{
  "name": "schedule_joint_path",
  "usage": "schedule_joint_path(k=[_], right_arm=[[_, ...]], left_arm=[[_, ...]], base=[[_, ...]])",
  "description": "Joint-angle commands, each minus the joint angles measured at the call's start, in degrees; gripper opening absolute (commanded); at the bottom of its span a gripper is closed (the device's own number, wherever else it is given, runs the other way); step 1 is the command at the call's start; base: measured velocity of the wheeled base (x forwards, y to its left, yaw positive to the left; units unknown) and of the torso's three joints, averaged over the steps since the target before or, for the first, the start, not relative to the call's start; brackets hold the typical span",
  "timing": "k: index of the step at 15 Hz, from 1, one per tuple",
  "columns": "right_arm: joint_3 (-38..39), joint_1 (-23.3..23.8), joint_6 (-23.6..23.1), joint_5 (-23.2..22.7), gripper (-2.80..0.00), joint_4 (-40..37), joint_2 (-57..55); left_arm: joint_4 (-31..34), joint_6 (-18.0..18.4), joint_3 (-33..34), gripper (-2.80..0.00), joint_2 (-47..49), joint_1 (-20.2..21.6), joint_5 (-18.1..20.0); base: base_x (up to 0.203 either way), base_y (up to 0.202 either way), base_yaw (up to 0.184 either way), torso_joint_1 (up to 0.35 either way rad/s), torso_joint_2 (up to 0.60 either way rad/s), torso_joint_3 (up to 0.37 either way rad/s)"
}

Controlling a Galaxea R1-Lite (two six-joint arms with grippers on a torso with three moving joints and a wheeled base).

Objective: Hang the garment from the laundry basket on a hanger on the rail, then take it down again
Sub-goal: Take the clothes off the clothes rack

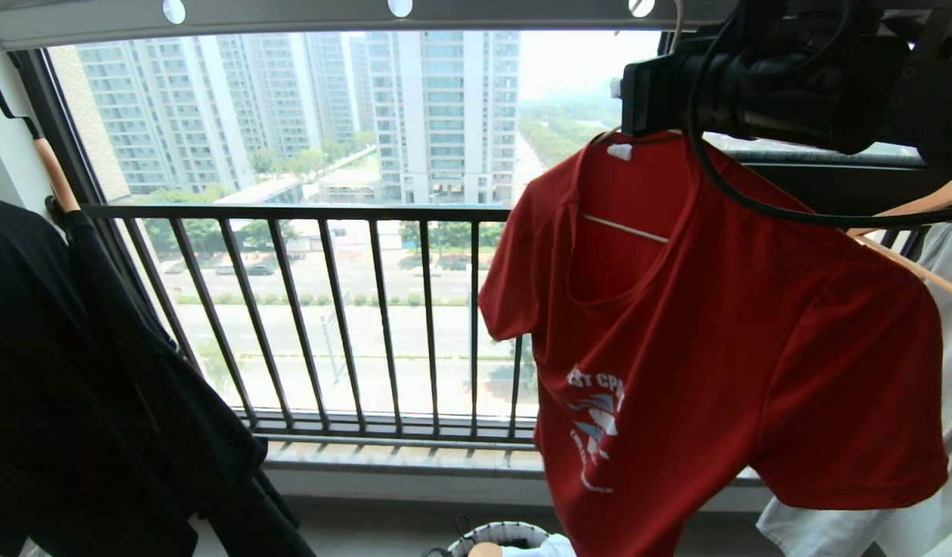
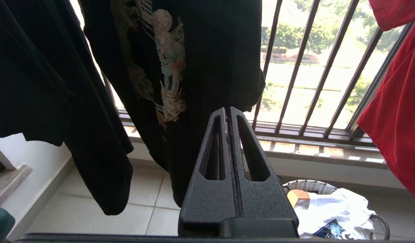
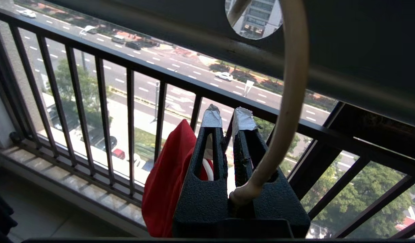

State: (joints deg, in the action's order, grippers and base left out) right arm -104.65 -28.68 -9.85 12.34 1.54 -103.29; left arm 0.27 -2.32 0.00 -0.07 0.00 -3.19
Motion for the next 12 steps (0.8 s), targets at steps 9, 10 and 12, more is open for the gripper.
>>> schedule_joint_path(k=[9,10,12], right_arm=[[0.59,-3.89,-1.15,1.46,-2.8,-0.17,4.72],[0.51,-4.28,-1.22,1.46,-2.8,-0.21,5.3],[0.25,-4.89,-1.3,1.69,-2.8,-0.22,6.12]], left_arm=[[0.06,-0.06,0.0,-2.8,0.07,0.0,-0.06],[-0.04,-0.06,0.0,-2.8,0.07,0.04,-0.06],[-0.09,-0.06,0.0,-2.8,0.07,0.0,-0.06]], base=[[0.0,0.0,0.0,0.0,0.0,0.0],[0.0,0.0,0.0,0.0,0.0,0.0],[0.0,0.0,0.0,0.0,0.0,0.0]])
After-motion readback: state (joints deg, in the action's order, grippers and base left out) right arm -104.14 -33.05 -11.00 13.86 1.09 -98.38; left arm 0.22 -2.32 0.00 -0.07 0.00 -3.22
